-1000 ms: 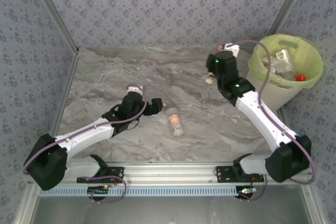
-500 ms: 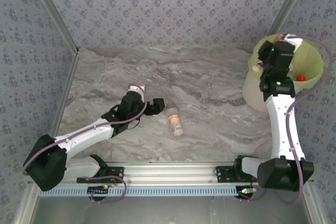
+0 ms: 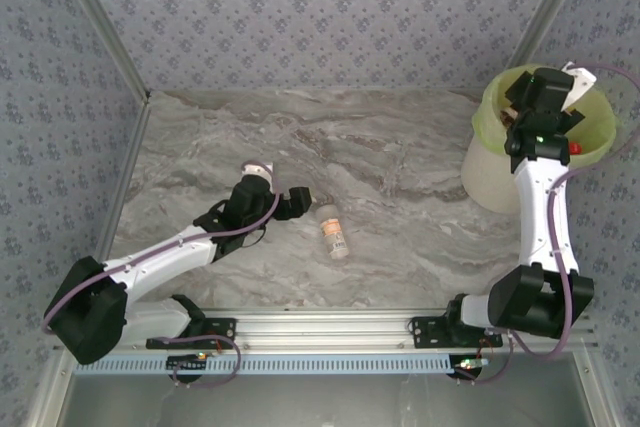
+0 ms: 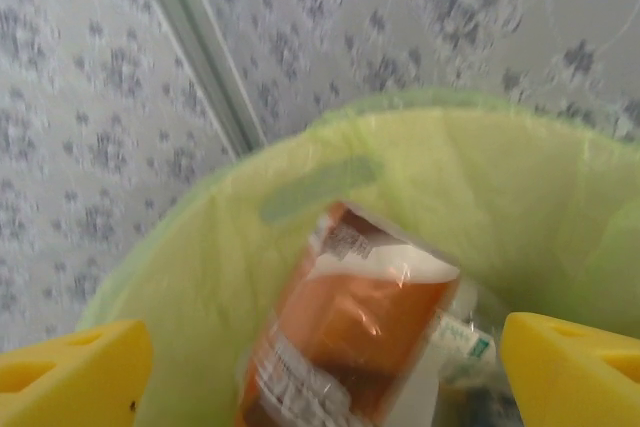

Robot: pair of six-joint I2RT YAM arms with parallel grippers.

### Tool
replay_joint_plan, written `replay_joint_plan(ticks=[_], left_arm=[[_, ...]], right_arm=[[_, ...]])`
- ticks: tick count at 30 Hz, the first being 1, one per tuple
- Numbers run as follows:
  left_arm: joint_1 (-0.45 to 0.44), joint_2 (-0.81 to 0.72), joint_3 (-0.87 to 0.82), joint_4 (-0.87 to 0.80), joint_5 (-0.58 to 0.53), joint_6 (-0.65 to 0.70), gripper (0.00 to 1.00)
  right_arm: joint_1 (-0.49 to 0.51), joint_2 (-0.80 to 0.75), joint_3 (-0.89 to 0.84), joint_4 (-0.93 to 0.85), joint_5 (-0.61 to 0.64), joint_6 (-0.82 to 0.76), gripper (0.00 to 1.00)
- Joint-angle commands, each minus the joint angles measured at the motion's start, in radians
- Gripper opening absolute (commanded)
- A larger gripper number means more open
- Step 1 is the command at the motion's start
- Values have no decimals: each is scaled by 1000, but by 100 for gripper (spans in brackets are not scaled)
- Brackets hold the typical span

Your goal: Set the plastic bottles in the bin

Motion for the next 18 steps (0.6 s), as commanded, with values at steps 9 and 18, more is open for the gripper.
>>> replay_joint_plan(ticks=[9, 18], left_arm=[[7, -81, 9, -193, -302, -113, 99], [26, -153, -16, -303, -413, -198, 99]], right_arm=[[342, -273, -145, -220, -320, -87, 95], [722, -133, -297, -247, -292, -37, 100]])
